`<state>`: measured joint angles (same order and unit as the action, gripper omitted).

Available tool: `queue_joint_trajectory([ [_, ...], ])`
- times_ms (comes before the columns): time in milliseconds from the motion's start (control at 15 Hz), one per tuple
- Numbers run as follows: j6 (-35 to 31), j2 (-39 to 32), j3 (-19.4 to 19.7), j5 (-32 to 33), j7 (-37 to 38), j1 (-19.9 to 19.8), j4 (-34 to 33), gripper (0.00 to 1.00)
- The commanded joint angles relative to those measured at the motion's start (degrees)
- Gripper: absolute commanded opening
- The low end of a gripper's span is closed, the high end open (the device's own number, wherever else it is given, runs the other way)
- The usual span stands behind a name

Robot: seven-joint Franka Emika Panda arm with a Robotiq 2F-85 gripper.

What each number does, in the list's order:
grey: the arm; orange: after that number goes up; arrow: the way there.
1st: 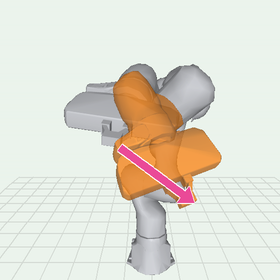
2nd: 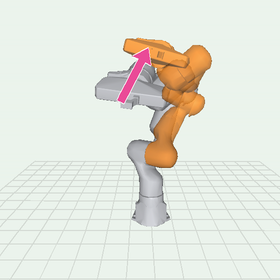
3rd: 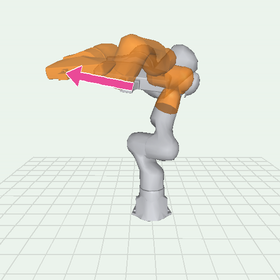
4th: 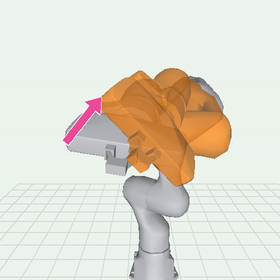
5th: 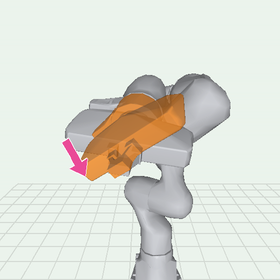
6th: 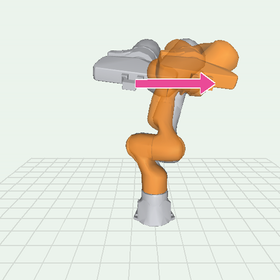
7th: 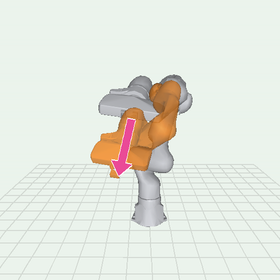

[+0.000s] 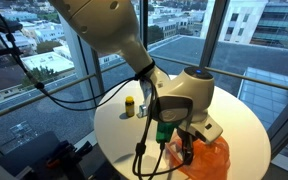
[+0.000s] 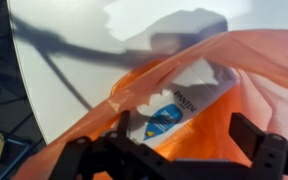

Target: Move the white bottle from the plastic bag to the table

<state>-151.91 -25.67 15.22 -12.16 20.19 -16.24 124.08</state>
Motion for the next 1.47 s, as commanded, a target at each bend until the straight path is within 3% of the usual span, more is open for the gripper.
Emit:
queue_joint_trajectory([
  [0,2.7,0.3,0.8,-1.0,1.6,0.5,-0.6,1.0],
  [1133,1.8,-2.5,0.4,-1.0,1.5,0.5,-2.5,1.0],
  [1200,1.8,-2.5,0.4,-1.0,1.4,0.5,-2.6,0.96],
  [1267,1.8,-2.5,0.5,-1.0,1.4,0.5,-2.7,0.73],
  [1400,1.8,-2.1,0.5,-1.0,1.3,0.5,-2.7,0.69],
])
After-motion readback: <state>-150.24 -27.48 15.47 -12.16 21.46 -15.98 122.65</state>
